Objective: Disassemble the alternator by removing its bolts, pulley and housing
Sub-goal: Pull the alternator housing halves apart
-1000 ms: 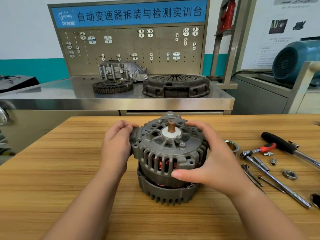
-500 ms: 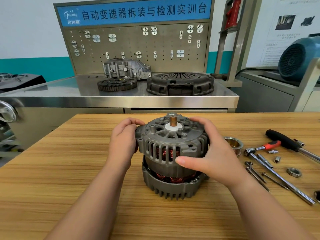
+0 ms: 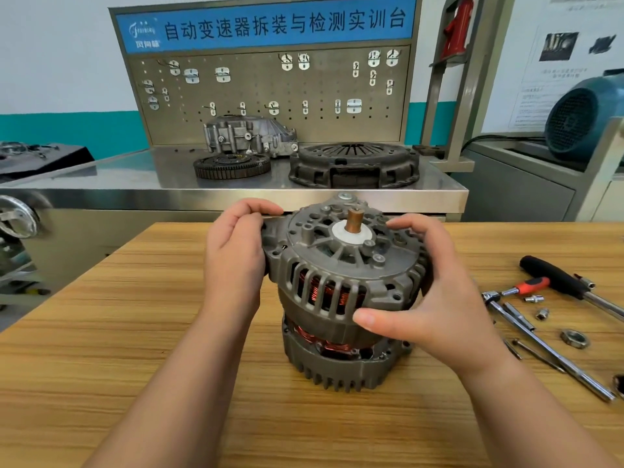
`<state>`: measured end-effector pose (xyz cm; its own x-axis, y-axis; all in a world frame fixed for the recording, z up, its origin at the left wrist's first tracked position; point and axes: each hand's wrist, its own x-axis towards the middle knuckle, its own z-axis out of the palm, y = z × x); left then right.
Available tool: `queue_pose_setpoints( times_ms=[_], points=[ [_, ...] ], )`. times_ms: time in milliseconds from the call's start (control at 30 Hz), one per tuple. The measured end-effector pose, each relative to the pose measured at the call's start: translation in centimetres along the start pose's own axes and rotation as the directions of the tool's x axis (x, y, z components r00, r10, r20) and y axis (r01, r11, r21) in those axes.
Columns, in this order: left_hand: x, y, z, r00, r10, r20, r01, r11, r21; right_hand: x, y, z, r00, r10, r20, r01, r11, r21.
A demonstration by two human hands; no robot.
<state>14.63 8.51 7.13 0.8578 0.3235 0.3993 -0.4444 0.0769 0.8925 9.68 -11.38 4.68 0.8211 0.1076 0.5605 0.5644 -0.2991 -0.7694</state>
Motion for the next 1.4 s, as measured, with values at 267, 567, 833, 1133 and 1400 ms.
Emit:
queue_pose_setpoints(
  times_ms=[267, 567, 833, 1133, 1400],
  points=[
    [0.3, -2.7, 0.6, 0.99, -0.133, 0.045, 0.126, 0.984, 0.129, 0.4, 1.6, -0.4, 0.992, 0.11, 0.061, -0.107, 0.993, -0.058],
    [0.4, -4.9, -0.6, 0.984, -0.179, 0.02, 0.171, 0.966, 0.194, 0.4, 3.1, 0.7, 0.978, 0.179, 0.107, -0.159, 0.972, -0.172],
    [0.3, -5.0, -0.8, 0.979, -0.201, 0.039, 0.192, 0.969, 0.155, 0.0, 3.3, 0.9, 0.985, 0.149, 0.087, -0.136, 0.98, -0.146],
    [-0.1, -4.8, -0.7, 0.982, -0.186, 0.034, 0.181, 0.977, 0.112, -0.3, 3.0, 1.1, 0.985, 0.164, 0.062, -0.157, 0.982, -0.104],
    [0.1, -1.3, -0.9, 0.999, -0.032, 0.032, 0.031, 0.999, 0.017, -0.5, 0.1, 1.0, 0.991, 0.129, 0.033, -0.129, 0.992, -0.009]
  ],
)
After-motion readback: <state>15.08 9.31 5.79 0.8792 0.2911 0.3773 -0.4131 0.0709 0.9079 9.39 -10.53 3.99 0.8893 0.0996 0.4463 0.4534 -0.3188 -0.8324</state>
